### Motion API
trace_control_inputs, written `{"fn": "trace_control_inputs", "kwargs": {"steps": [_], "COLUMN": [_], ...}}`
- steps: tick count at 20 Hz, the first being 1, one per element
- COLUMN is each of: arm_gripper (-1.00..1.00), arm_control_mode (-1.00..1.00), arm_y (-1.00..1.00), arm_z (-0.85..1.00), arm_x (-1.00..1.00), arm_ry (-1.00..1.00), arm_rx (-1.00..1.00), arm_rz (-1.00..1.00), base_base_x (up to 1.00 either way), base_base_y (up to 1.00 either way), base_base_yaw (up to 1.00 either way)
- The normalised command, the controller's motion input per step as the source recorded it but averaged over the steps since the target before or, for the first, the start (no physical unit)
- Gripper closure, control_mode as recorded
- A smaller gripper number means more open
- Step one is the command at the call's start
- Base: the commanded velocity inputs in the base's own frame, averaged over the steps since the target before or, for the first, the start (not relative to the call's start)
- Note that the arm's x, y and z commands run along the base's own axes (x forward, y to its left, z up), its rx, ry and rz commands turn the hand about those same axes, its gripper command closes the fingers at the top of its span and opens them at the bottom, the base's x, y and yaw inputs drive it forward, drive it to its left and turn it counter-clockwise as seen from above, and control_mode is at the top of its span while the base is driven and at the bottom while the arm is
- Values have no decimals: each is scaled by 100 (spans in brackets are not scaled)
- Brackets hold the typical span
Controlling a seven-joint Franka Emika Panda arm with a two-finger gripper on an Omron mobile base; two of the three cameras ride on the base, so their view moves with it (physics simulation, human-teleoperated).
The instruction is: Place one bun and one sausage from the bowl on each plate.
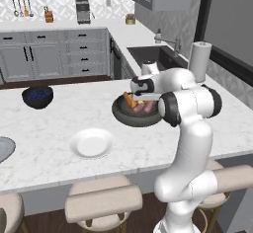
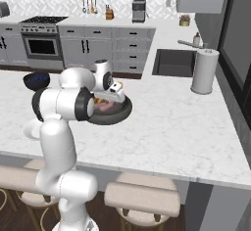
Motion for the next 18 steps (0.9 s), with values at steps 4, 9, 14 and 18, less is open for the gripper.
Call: {"fn": "trace_control_inputs", "kwargs": {"steps": [4, 9, 14, 18], "arm_gripper": [100, 100, 100, 100], "arm_control_mode": [-100, -100, -100, -100], "arm_y": [0, 53, 100, 100], "arm_z": [30, 97, 47, 9], "arm_x": [-87, -23, -49, -36], "arm_ry": [-13, -21, -3, 2], "arm_rx": [4, 10, 0, 0], "arm_rz": [-12, -7, 0, 0], "base_base_x": [0, 0, 0, 0], "base_base_y": [0, 0, 0, 0], "base_base_yaw": [0, 0, 0, 0]}}
